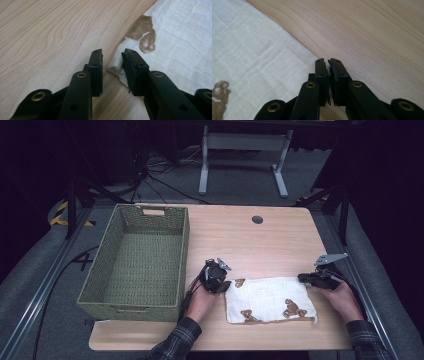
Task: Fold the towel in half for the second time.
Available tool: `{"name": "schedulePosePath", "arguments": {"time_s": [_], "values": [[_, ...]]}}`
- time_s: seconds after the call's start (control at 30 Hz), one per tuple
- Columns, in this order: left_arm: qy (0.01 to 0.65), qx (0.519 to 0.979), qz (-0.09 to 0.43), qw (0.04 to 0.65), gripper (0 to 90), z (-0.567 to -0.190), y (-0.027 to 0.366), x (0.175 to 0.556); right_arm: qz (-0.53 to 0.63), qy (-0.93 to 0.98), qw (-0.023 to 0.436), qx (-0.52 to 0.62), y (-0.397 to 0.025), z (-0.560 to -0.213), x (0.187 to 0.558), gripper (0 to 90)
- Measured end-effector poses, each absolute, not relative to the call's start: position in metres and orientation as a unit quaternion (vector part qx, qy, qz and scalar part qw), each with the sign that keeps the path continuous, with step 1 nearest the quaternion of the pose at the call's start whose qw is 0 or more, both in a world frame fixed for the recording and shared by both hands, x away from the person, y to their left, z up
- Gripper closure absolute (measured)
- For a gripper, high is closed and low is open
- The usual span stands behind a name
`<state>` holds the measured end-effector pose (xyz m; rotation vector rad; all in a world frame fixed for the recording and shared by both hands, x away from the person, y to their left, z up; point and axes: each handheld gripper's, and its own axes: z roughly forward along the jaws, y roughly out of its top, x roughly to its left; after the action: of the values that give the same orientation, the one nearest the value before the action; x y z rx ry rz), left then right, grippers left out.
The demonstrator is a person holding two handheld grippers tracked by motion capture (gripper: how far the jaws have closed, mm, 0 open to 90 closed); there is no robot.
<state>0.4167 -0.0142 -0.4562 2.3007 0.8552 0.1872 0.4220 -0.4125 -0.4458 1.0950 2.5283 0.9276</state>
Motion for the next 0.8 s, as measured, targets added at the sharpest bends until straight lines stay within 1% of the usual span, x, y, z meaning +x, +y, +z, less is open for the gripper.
{"name": "schedulePosePath", "arguments": {"time_s": [0.03,0.07,0.17,0.27,0.4,0.53,0.63,0.7,0.8], "values": [[0.324,0.882,0.061,0.336,76.3,-0.456,-0.015,0.417,0.317,0.864,0.117,0.374,-0.412,-0.446,0.422,85.2],[0.323,0.882,0.063,0.336,81.2,-0.456,-0.016,0.416,0.317,0.863,0.118,0.374,-0.412,-0.446,0.422,85.3],[0.312,0.89,0.069,0.325,85.2,-0.454,-0.018,0.415,0.314,0.865,0.121,0.371,-0.411,-0.445,0.421,85.7],[0.32,0.887,0.068,0.325,86.1,-0.454,-0.019,0.415,0.31,0.868,0.127,0.367,-0.41,-0.445,0.421,86.4],[0.331,0.879,0.099,0.329,86.3,-0.451,-0.017,0.414,0.31,0.866,0.134,0.367,-0.411,-0.443,0.42,86.9],[0.346,0.861,0.119,0.352,86.6,-0.44,-0.011,0.41,0.327,0.858,0.145,0.368,-0.415,-0.435,0.417,87.5],[0.338,0.853,0.144,0.372,86.7,-0.427,-0.008,0.405,0.338,0.854,0.164,0.361,-0.415,-0.425,0.412,87.8],[0.336,0.85,0.148,0.379,86.7,-0.422,-0.008,0.402,0.347,0.848,0.178,0.358,-0.416,-0.419,0.409,88.0],[0.331,0.847,0.154,0.387,86.7,-0.417,-0.007,0.4,0.352,0.846,0.184,0.356,-0.416,-0.415,0.406,88.0]]}}
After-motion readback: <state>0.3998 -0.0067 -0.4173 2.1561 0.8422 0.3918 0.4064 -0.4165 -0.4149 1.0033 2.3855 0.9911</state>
